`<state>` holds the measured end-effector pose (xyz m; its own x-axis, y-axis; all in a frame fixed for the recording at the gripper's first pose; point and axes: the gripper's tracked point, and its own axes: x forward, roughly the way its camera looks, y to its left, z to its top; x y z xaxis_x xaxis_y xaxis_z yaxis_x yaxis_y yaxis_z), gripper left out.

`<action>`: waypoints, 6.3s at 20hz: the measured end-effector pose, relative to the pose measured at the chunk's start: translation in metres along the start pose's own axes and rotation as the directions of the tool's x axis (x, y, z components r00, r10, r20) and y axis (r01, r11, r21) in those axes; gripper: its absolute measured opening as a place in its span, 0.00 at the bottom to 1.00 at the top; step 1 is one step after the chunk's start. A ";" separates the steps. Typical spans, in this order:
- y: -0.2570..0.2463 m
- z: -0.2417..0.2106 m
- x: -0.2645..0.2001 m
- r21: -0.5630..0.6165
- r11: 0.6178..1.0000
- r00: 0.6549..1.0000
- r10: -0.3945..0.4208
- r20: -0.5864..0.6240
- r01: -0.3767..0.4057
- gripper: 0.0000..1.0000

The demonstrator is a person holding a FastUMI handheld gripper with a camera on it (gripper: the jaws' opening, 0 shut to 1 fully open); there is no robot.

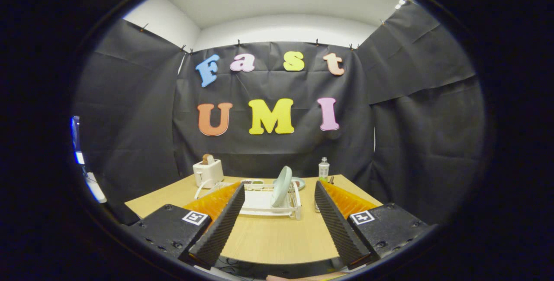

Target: Take the plate from the dish rack, then take the spoon from the basket and place it into the plate.

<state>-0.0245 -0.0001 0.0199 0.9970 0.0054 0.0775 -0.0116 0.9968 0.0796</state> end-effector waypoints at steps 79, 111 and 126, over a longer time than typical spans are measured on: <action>0.023 -0.045 0.232 -0.125 0.992 0.567 -0.120 -0.815 0.031 0.06; -0.064 -0.232 0.165 0.144 0.985 0.459 0.083 -0.885 0.100 0.08; -0.129 -0.145 0.212 0.016 0.990 0.765 -0.099 -0.636 0.142 0.99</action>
<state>0.1990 -0.1161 -0.1181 0.8129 -0.0435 -0.5807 0.1285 0.9860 0.1061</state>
